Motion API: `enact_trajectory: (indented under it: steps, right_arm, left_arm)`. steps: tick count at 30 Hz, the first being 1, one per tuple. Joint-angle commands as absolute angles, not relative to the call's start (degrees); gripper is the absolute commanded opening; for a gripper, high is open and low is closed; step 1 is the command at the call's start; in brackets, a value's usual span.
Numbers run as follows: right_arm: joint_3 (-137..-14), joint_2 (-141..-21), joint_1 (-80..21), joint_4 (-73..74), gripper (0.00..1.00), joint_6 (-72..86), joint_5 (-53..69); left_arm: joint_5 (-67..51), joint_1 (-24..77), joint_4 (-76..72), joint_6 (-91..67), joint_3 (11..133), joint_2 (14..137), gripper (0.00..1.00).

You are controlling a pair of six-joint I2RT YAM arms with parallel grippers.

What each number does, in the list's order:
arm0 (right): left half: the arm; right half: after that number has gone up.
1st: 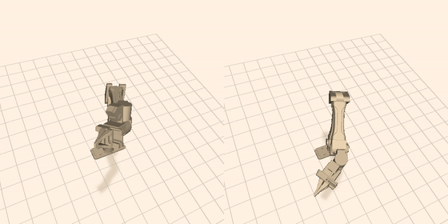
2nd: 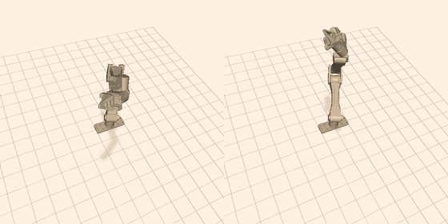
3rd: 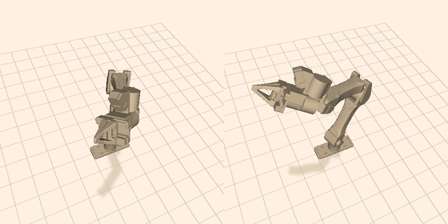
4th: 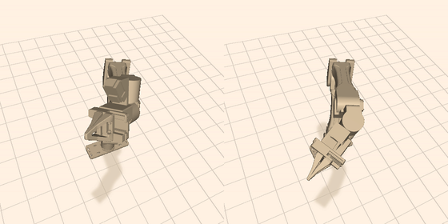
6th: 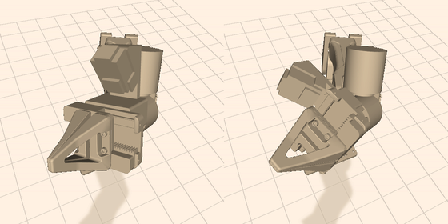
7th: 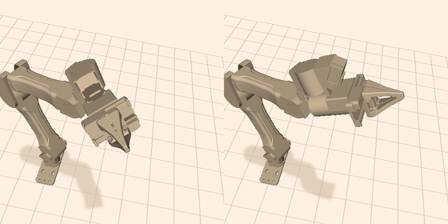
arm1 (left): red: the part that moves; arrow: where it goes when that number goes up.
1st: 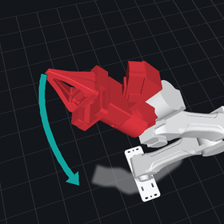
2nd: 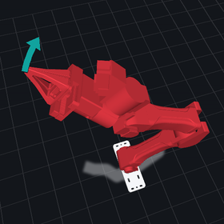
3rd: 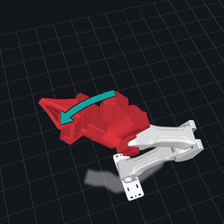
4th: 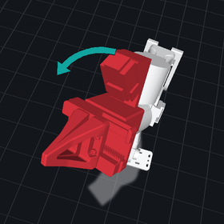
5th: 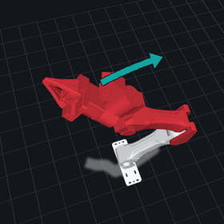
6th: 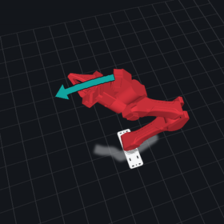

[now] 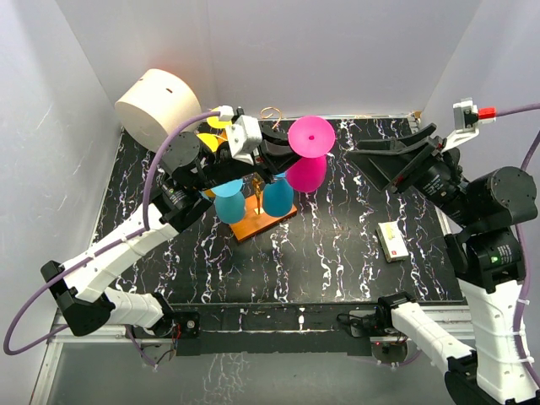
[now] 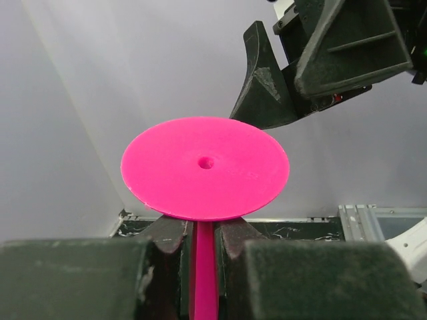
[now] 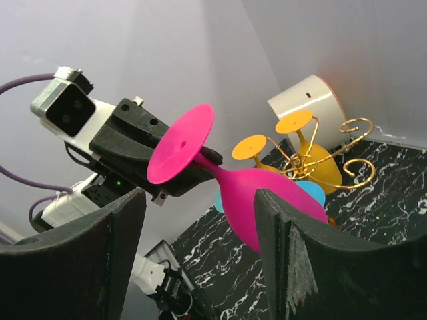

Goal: Place the wine glass upside down on the wine glass rack

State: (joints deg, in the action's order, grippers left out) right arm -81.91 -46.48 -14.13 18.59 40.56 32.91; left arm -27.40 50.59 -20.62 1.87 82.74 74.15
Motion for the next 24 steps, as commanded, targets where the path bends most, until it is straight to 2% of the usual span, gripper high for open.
enact_trajectory:
  steps: [1, 8, 17, 24]
  right_arm:
    - [-85.79, -47.46, -14.05, 26.45, 0.62, 37.97, 27.98]
    - [-88.58, -50.33, -13.98, 27.66, 0.58, 40.55, 30.28]
    - [-86.23, -49.20, -13.97, 20.85, 0.56, 45.41, 32.89]
    - [-84.47, -49.89, -14.00, 24.41, 0.44, 47.24, 29.47]
  left_arm:
    - [-29.99, 50.46, -22.84, 8.17, 83.60, 72.98, 0.00]
    - [-32.84, 50.45, -23.88, 9.87, 85.19, 75.57, 0.00]
    - [-35.48, 50.45, -28.49, 7.20, 85.59, 78.75, 0.00]
    - [-36.57, 50.47, -28.36, 6.80, 86.29, 80.89, 0.00]
